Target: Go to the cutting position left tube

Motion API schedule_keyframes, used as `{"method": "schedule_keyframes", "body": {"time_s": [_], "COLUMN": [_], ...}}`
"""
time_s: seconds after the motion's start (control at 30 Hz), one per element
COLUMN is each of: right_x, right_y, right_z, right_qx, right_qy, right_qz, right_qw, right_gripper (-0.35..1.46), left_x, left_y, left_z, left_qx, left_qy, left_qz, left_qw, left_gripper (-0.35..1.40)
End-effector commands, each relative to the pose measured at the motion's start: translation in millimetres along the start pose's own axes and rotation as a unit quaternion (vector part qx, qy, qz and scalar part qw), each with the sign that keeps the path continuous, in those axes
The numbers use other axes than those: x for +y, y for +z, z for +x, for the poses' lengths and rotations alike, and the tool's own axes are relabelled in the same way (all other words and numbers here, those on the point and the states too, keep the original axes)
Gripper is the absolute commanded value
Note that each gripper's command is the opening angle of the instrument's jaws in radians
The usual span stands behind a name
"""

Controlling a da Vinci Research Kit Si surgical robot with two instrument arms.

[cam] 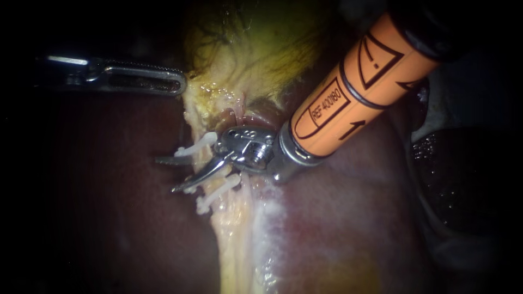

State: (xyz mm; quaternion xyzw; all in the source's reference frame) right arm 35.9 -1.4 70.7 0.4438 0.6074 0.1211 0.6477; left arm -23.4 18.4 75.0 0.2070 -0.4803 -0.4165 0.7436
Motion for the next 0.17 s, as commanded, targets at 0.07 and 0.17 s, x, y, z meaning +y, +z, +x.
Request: {"method": "schedule_keyframes", "body": {"time_s": [0.07,0.17], "right_x": [0.1,0.2], "right_y": [-0.1,-0.1], "right_z": [-0.2,-0.4], "right_qx": [0.000,0.001], "right_qy": [-0.003,-0.004], "right_qz": [-0.001,-0.007], "right_qw": [1.0000,1.0000], "right_gripper": [0.65,0.68], "left_x": [0.0,0.0], "left_y": [0.0,0.0], "left_z": [0.0,0.0], "left_qx": [0.000,0.000], "left_qy": [0.000,0.000], "left_qz": [0.000,0.000], "left_qw": [1.0000,1.0000], "left_gripper": [-0.35,-0.35]}}
